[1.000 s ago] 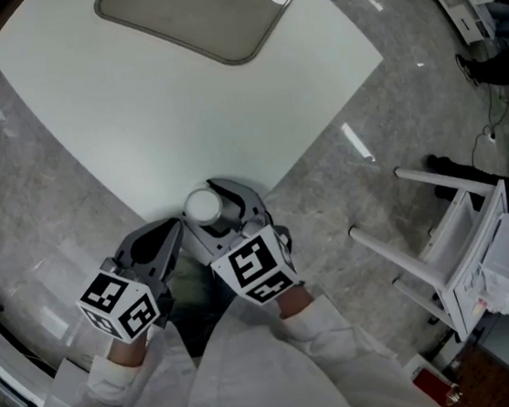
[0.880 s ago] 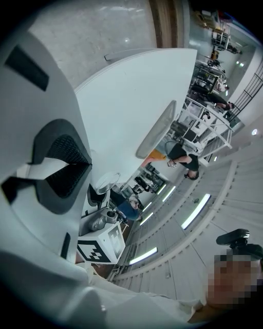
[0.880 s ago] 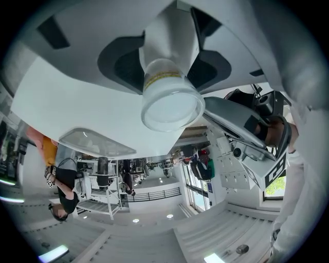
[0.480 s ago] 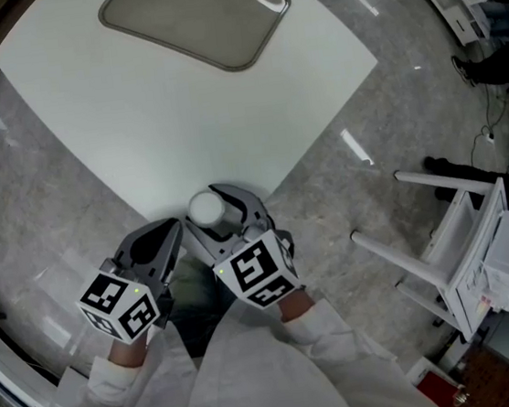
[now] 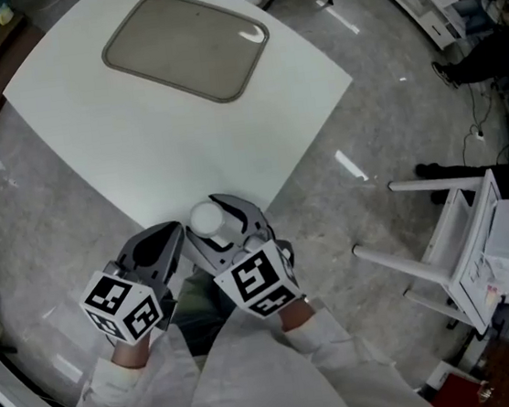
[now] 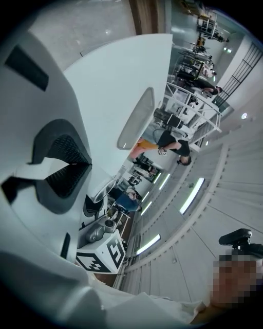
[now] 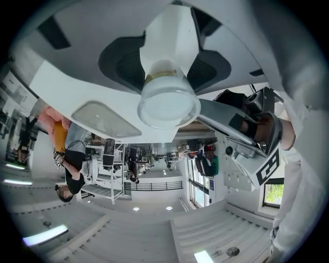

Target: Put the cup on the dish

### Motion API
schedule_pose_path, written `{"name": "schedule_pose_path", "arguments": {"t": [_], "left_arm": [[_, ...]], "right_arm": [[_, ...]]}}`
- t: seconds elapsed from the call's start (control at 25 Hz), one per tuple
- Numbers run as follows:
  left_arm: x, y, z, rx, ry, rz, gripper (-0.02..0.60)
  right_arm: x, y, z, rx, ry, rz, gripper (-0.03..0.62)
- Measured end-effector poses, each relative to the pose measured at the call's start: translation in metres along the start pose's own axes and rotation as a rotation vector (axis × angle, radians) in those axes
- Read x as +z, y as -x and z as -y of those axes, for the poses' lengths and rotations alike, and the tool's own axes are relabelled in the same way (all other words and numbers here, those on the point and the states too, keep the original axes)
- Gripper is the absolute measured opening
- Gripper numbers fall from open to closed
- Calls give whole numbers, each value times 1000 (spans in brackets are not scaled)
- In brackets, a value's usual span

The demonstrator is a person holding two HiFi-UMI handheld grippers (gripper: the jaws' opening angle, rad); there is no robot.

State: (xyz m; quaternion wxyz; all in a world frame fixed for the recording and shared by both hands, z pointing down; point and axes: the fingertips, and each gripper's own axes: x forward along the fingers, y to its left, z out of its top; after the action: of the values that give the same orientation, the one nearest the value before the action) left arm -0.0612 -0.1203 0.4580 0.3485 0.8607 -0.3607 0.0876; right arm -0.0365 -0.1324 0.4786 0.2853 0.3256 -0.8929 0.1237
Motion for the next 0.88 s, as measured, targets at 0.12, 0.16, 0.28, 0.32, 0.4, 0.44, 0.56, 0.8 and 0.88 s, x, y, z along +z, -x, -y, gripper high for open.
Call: {"name": "schedule_pose_path", "arguments": {"t": [0.12, 0.16, 0.28, 0.32, 0.4, 0.44, 0.56, 0.8, 0.88], "left_arm": [[13, 1, -1, -11, -40, 6, 8], [18, 0, -1, -11, -49, 8, 8], [30, -3, 2, -16, -69, 16, 8], [33, -5, 2, -16, -76, 18, 8], [39, -11, 0, -13, -85, 24, 8], [42, -15, 0, -11, -88, 28, 8], [51, -27, -3, -4, -88, 45, 8], [79, -50, -17, 22, -97, 57, 8], [88, -61, -23, 31, -96, 54, 8]], "right_arm": [[9, 2, 4, -29, 6, 9, 262], [13, 3, 7, -37, 7, 12, 262], [21, 9, 18, -59, 12, 26, 262], [23, 9, 22, -65, 15, 31, 262], [26, 10, 32, -73, 18, 40, 262], [27, 11, 37, -76, 20, 42, 262], [30, 11, 56, -82, 28, 38, 261], [49, -2, 99, -82, 43, 47, 262], [57, -9, 116, -77, 54, 45, 262]]}}
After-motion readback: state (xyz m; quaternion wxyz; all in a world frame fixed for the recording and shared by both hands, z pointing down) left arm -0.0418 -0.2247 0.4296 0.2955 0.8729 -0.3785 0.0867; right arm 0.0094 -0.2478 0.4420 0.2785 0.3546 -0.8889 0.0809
